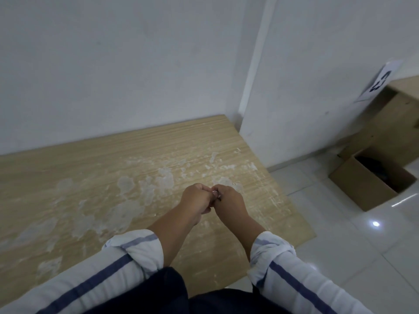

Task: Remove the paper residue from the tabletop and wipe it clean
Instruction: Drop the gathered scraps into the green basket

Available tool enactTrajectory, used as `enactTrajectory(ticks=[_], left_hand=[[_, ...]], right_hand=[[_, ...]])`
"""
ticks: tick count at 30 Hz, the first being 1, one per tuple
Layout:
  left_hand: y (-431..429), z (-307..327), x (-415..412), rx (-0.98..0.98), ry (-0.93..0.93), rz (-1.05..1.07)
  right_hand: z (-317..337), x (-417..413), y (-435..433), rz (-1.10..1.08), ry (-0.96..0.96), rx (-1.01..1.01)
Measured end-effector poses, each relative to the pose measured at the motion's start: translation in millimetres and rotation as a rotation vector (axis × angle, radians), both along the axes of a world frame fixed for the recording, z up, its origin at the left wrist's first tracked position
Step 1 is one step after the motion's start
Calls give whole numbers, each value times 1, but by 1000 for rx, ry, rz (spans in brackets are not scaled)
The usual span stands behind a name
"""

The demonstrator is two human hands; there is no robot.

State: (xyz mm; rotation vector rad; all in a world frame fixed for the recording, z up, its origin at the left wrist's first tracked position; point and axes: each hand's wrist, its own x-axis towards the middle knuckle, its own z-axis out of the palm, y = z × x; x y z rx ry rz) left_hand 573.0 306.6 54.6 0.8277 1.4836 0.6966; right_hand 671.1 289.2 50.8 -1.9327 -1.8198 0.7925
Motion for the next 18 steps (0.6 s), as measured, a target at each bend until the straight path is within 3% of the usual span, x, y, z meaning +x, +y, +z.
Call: enactTrajectory(ticks=[11, 18], left_hand=[[24, -4, 163, 22, 26, 75], [12, -33, 274, 64, 172, 113]], right_hand=[[-11, 162, 34, 95, -169, 10], [-34, 269, 40, 283, -352, 24]])
